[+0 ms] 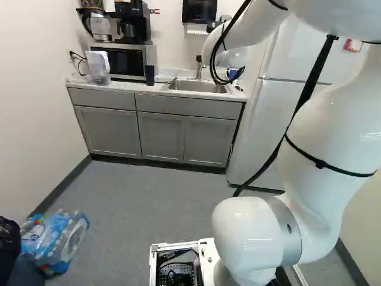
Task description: Rinse the cup and place it in the tray
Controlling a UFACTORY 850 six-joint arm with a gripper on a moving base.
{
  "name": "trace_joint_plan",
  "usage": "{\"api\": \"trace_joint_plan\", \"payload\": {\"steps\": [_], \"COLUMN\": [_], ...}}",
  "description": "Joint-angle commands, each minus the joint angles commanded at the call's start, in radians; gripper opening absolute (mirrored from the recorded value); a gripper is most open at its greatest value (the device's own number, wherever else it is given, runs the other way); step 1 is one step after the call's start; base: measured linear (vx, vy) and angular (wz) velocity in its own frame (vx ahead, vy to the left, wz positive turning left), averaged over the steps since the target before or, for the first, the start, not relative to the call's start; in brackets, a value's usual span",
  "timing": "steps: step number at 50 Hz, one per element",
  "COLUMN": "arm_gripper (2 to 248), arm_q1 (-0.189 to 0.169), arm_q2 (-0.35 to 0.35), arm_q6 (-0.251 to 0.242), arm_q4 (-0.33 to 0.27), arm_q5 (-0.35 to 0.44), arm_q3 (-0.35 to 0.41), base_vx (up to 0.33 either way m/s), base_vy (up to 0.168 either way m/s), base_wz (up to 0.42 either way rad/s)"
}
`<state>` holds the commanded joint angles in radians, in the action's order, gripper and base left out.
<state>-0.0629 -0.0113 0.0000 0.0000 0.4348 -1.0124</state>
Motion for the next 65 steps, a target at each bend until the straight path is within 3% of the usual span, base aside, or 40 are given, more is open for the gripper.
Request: {"api": "trace_joint_plan", "payload": {"steps": [41, 65], "arm_gripper": [247, 247], "arm_q1": [0.0, 0.0], "arm_q2": [0.0, 0.0], "arm_q6": [0.0, 0.0], "arm_q4": [0.0, 0.0], "arm_q5": [0.0, 0.0], "arm_q3": [0.0, 0.0], "base_vx": [0.052, 0.08], "base_vy": [-0.022, -0.027], "base_wz": [0.006, 0.132]}}
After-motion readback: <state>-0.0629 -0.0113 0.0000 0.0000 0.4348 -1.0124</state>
